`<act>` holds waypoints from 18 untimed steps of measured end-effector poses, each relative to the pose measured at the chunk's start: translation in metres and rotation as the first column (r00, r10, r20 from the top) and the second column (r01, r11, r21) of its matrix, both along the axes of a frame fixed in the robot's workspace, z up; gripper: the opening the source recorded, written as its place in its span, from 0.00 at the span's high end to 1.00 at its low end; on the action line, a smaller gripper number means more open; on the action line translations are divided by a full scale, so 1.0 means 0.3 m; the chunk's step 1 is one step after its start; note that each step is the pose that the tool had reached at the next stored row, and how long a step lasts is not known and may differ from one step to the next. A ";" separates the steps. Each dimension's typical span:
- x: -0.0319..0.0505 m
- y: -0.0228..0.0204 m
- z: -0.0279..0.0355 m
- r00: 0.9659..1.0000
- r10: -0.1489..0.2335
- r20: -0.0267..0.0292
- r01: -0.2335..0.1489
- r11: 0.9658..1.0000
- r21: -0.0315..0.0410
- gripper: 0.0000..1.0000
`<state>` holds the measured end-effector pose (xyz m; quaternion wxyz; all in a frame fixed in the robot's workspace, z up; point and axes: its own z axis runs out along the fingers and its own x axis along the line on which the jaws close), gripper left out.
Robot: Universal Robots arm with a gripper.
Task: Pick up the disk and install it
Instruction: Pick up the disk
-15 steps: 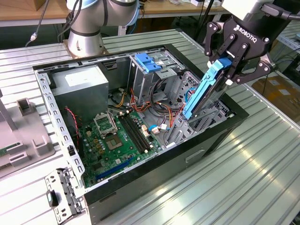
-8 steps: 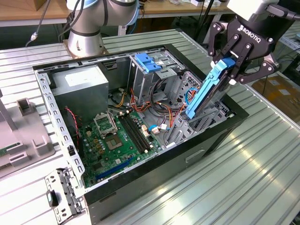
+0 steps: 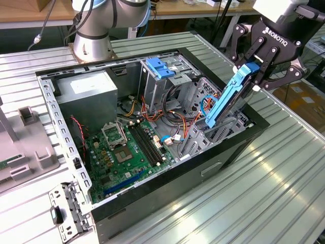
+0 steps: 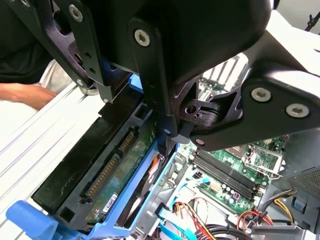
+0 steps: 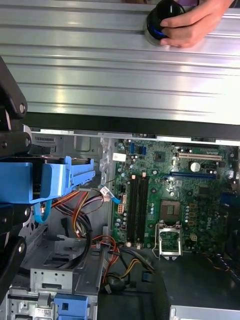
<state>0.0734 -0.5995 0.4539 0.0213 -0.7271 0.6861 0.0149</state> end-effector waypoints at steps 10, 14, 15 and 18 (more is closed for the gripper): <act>0.036 -0.002 0.000 1.000 0.000 0.000 0.000 1.000 0.000 0.64; 0.048 -0.002 0.000 1.000 0.000 0.000 0.000 1.000 0.000 0.64; 0.053 -0.002 0.000 1.000 0.000 0.000 0.000 1.000 0.000 0.64; 0.063 -0.003 0.000 1.000 0.000 0.000 0.000 1.000 0.000 0.64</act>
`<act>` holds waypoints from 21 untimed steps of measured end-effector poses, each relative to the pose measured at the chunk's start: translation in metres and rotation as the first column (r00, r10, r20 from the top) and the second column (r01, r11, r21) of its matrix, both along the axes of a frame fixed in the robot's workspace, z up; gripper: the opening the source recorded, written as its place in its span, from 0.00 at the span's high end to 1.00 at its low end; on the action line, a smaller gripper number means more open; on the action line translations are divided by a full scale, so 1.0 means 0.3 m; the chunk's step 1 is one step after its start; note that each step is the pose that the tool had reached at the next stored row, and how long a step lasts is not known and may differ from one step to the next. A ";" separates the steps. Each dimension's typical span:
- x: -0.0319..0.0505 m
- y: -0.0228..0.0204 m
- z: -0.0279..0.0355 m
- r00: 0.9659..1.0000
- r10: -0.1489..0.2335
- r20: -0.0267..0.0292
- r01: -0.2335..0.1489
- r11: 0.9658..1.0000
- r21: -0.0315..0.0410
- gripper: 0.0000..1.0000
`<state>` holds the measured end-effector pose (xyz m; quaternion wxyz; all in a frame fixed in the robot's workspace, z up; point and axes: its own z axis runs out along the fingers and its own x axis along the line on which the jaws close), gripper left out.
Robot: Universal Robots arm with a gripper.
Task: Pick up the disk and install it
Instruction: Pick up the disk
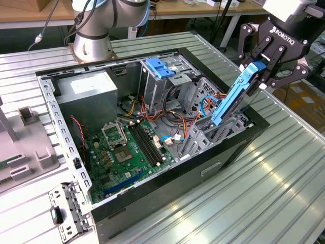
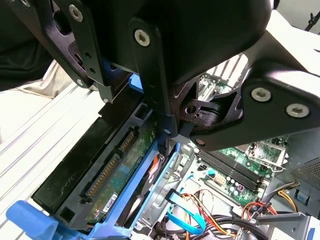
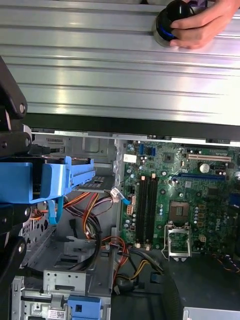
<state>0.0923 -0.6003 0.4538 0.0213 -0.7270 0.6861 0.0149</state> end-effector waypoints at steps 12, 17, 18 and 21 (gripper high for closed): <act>0.051 -0.001 0.000 1.000 0.000 0.000 0.000 1.000 0.000 0.64; 0.092 -0.002 0.000 1.000 0.000 0.000 0.000 1.000 0.000 0.64; 0.096 -0.002 0.000 1.000 0.000 0.000 0.000 1.000 0.000 0.64; 0.098 -0.002 0.000 1.000 0.000 0.000 0.000 1.000 0.000 0.64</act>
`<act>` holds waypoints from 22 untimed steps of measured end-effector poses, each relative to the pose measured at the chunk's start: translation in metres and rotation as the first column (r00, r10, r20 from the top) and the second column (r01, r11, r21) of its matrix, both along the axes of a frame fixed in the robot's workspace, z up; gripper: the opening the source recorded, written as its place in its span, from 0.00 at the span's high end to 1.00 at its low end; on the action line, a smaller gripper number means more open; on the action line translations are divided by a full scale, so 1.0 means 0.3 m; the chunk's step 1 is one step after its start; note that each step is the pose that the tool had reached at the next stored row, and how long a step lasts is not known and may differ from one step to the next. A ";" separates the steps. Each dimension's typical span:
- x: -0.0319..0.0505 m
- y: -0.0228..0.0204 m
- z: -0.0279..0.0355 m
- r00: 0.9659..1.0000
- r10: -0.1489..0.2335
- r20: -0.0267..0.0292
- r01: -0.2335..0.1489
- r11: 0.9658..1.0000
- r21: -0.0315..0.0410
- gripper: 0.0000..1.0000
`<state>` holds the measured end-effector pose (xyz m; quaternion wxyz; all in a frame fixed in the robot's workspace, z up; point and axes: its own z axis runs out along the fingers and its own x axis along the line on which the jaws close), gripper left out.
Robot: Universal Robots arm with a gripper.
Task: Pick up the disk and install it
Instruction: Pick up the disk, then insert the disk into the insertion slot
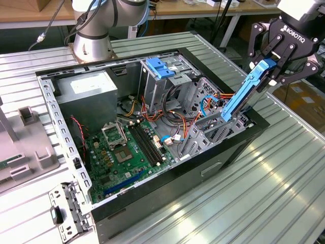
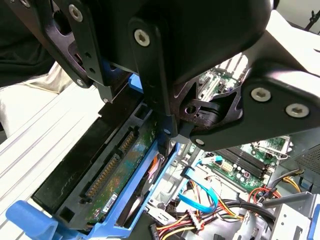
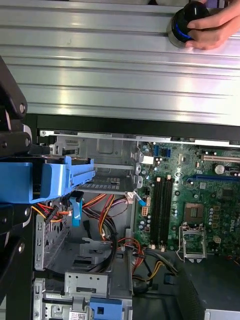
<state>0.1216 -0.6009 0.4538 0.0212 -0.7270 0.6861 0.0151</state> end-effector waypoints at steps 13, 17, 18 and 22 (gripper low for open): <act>-0.012 0.000 0.000 1.000 0.000 0.000 0.000 1.000 0.000 0.64; -0.032 0.000 0.000 1.000 0.000 0.000 0.000 1.000 0.000 0.64; -0.037 0.000 0.000 1.000 0.000 0.000 0.000 1.000 0.000 0.64; -0.047 0.000 -0.001 1.000 0.000 0.000 0.000 1.000 0.000 0.64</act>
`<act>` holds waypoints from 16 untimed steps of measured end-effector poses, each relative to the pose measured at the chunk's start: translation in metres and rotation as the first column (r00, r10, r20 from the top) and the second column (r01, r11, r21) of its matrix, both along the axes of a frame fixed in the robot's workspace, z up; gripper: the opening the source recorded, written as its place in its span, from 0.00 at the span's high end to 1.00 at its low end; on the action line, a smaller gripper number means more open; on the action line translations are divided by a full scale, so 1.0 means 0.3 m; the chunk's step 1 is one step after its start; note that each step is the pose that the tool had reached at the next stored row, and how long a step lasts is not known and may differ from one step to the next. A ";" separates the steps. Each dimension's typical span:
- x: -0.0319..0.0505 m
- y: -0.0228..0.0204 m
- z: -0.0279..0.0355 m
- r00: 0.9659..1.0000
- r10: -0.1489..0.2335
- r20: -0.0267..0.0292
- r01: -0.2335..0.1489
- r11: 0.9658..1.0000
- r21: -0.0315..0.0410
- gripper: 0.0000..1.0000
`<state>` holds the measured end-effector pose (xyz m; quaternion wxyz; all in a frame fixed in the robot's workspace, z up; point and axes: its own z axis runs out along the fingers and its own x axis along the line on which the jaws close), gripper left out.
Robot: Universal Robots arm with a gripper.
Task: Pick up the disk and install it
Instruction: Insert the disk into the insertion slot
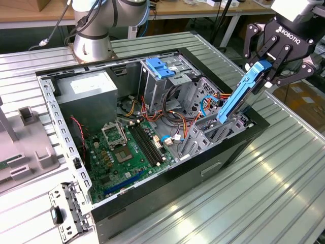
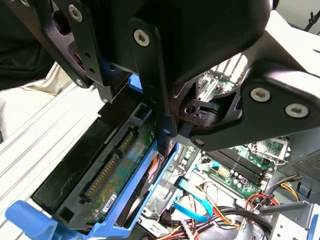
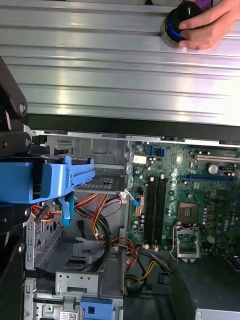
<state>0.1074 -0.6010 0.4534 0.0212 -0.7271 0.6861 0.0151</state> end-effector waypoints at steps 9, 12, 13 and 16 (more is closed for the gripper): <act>-0.037 0.000 -0.001 1.000 0.000 0.000 0.000 1.000 0.000 0.64; -0.048 0.000 -0.002 1.000 0.000 0.000 0.000 1.000 0.000 0.64; -0.052 0.000 -0.003 1.000 0.000 0.000 0.000 1.000 0.000 0.64; -0.062 0.000 -0.004 1.000 0.000 0.000 0.000 1.000 0.000 0.64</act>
